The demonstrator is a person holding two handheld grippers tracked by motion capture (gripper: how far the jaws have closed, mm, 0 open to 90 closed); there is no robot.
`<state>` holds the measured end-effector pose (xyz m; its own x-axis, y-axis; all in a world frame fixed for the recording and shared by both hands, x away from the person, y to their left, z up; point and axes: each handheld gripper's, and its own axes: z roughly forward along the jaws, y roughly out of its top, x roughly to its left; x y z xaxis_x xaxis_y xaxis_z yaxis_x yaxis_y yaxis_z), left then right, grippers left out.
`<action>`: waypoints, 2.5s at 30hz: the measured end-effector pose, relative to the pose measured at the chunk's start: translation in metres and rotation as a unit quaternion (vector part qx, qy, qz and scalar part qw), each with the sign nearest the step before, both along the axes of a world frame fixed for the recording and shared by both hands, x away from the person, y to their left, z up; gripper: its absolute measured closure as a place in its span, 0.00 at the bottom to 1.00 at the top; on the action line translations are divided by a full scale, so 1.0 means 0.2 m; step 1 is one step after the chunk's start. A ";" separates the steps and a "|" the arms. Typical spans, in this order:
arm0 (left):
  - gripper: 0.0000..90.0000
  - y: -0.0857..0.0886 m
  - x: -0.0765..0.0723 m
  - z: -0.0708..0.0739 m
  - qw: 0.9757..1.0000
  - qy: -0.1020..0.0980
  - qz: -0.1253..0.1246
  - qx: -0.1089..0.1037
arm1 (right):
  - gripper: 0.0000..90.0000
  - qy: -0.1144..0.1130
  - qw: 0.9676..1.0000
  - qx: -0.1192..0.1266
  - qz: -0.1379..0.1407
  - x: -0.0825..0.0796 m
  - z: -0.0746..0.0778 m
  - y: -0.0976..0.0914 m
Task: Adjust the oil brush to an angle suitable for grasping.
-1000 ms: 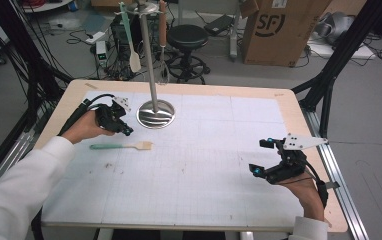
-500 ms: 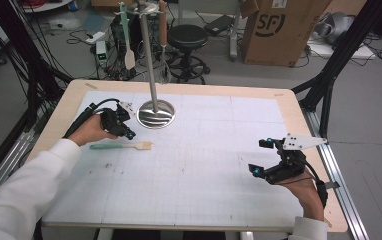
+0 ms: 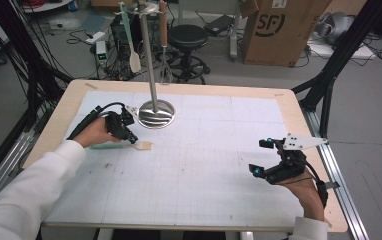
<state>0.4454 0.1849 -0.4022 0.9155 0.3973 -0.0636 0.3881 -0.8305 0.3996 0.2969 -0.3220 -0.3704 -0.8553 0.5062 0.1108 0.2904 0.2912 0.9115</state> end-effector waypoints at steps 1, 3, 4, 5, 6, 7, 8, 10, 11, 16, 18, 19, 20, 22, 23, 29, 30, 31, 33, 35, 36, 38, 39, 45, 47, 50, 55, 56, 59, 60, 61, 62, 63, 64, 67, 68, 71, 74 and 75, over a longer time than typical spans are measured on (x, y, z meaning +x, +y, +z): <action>1.00 0.00 0.00 0.00 1.000 0.000 -0.001 0.003 | 0.00 0.001 1.000 0.001 0.000 0.00 0.00 0.00; 1.00 0.00 0.00 -0.01 1.000 0.001 -0.001 0.003 | 0.00 0.000 1.000 0.001 0.001 0.00 0.00 0.00; 1.00 -0.01 0.00 -0.01 1.000 0.002 -0.001 0.002 | 0.00 0.000 1.000 0.001 0.001 0.00 0.00 0.00; 1.00 -0.01 0.00 -0.01 1.000 0.003 -0.003 0.006 | 0.00 0.001 1.000 0.001 0.001 0.00 0.00 0.00; 1.00 -0.01 0.00 -0.02 1.000 0.003 -0.007 0.008 | 0.00 0.000 1.000 0.000 0.001 0.00 0.00 0.00; 1.00 -0.02 0.00 -0.02 1.000 0.003 -0.007 0.009 | 0.00 0.000 1.000 0.000 0.002 0.00 0.00 0.00; 1.00 -0.02 0.00 -0.02 1.000 0.002 -0.004 0.005 | 0.00 -0.002 1.000 0.000 0.001 0.00 0.00 0.00; 1.00 -0.02 0.00 -0.02 1.000 0.004 -0.003 0.006 | 0.00 -0.001 1.000 0.001 0.002 0.00 0.00 0.00; 1.00 -0.02 0.01 -0.03 1.000 0.003 -0.004 0.008 | 0.00 -0.002 1.000 0.001 0.002 0.00 0.00 0.00; 1.00 -0.02 0.01 -0.03 1.000 0.005 -0.003 0.008 | 0.00 0.000 1.000 0.000 0.002 0.00 0.00 0.00; 1.00 -0.02 0.01 -0.03 1.000 0.005 -0.003 0.008 | 0.00 -0.001 1.000 -0.001 0.002 0.00 0.00 0.00; 1.00 -0.02 0.01 -0.03 1.000 0.004 -0.005 0.009 | 0.00 -0.001 1.000 -0.001 0.002 0.00 0.00 0.00; 1.00 -0.02 0.01 -0.03 1.000 0.004 -0.003 0.007 | 0.00 0.000 1.000 -0.002 0.003 0.00 0.00 0.00; 1.00 -0.02 0.01 -0.03 1.000 0.004 -0.003 0.006 | 0.00 -0.002 1.000 -0.001 0.003 0.00 -0.01 0.01; 1.00 -0.02 0.01 -0.03 1.000 0.004 -0.004 0.006 | 0.00 -0.001 1.000 -0.002 0.003 0.00 -0.01 0.01; 1.00 -0.03 0.00 -0.03 1.000 0.006 -0.007 0.006 | 0.00 -0.002 1.000 -0.003 0.003 0.00 -0.01 0.01; 1.00 -0.03 -0.01 -0.03 1.000 0.006 -0.010 0.009 | 0.00 0.000 1.000 -0.002 0.003 0.00 -0.01 0.01; 1.00 -0.04 -0.01 -0.03 1.000 0.007 -0.014 0.011 | 0.00 0.000 1.000 -0.003 0.004 0.00 -0.01 0.01; 1.00 -0.05 -0.03 -0.02 1.000 0.006 -0.020 0.014 | 0.00 0.001 1.000 -0.003 0.004 0.00 -0.01 0.01; 1.00 -0.06 -0.03 -0.02 1.000 0.009 -0.022 0.013 | 0.00 -0.001 1.000 -0.004 0.005 0.01 -0.01 0.01; 1.00 -0.06 -0.04 -0.03 1.000 0.008 -0.024 0.013 | 0.00 -0.003 1.000 -0.004 0.004 0.01 -0.01 0.01; 1.00 -0.07 -0.05 -0.02 0.999 0.009 -0.026 0.016 | 0.00 0.000 1.000 -0.004 0.006 0.00 -0.01 0.02; 1.00 -0.08 -0.06 -0.02 0.999 0.010 -0.027 0.017 | 0.00 0.000 1.000 -0.004 0.007 0.00 0.00 0.02; 1.00 -0.11 -0.09 -0.02 0.999 0.010 -0.040 0.023 | 0.00 -0.001 1.000 -0.003 0.008 0.00 0.00 0.02; 1.00 -0.12 -0.11 -0.02 0.999 0.011 -0.043 0.016 | 0.00 -0.002 1.000 -0.003 0.010 0.00 0.00 0.03; 1.00 -0.12 -0.13 -0.02 0.999 0.010 -0.039 0.009 | 0.00 -0.005 1.000 -0.002 0.011 0.00 0.01 0.03; 1.00 -0.11 -0.17 -0.03 0.999 0.009 -0.035 -0.003 | 0.00 -0.005 1.000 -0.001 0.014 0.00 0.01 0.04; 1.00 -0.11 -0.18 -0.03 0.999 0.009 -0.036 -0.004 | 0.00 -0.004 1.000 -0.002 0.014 0.00 0.01 0.04; 1.00 -0.11 -0.20 -0.03 0.999 0.010 -0.036 -0.008 | 0.00 -0.006 1.000 -0.001 0.016 0.00 0.01 0.04; 1.00 -0.11 -0.21 -0.03 0.999 0.010 -0.035 -0.012 | 0.00 -0.007 1.000 0.000 0.015 -0.01 0.02 0.04; 1.00 -0.12 -0.22 -0.03 0.999 0.011 -0.038 -0.013 | 0.00 -0.008 1.000 -0.001 0.015 -0.01 0.02 0.04; 1.00 -0.12 -0.23 -0.03 0.999 0.010 -0.040 -0.012 | 0.00 -0.009 1.000 -0.001 0.017 -0.01 0.02 0.05; 1.00 -0.12 -0.24 -0.03 0.999 0.011 -0.041 -0.013 | 0.00 -0.007 1.000 -0.002 0.017 -0.01 0.02 0.05; 1.00 -0.13 -0.25 -0.03 0.999 0.011 -0.043 -0.013 | 0.00 -0.009 1.000 -0.002 0.019 -0.01 0.02 0.05; 1.00 -0.14 -0.28 -0.04 0.999 0.012 -0.051 -0.017 | 0.00 -0.009 1.000 -0.002 0.021 -0.01 0.02 0.06; 1.00 -0.15 -0.29 -0.03 0.999 0.011 -0.051 -0.015 | 0.00 -0.011 1.000 -0.002 0.022 -0.01 0.03 0.07; 1.00 -0.16 -0.32 -0.04 0.998 0.011 -0.055 -0.018 | 0.00 -0.012 1.000 -0.002 0.024 -0.01 0.03 0.07; 1.00 -0.17 -0.35 -0.03 0.998 0.013 -0.066 -0.014 | 0.00 -0.011 1.000 -0.003 0.025 -0.02 0.03 0.08; 1.00 -0.18 -0.35 -0.03 0.997 0.012 -0.069 -0.014 | 0.00 -0.014 1.000 -0.003 0.024 -0.02 0.03 0.08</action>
<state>0.3745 0.1498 -0.4082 0.9594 0.2654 -0.0953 0.2806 -0.8653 0.4154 0.2938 -0.3064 -0.3635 -0.8815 0.4646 0.0844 0.2508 0.3093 0.9173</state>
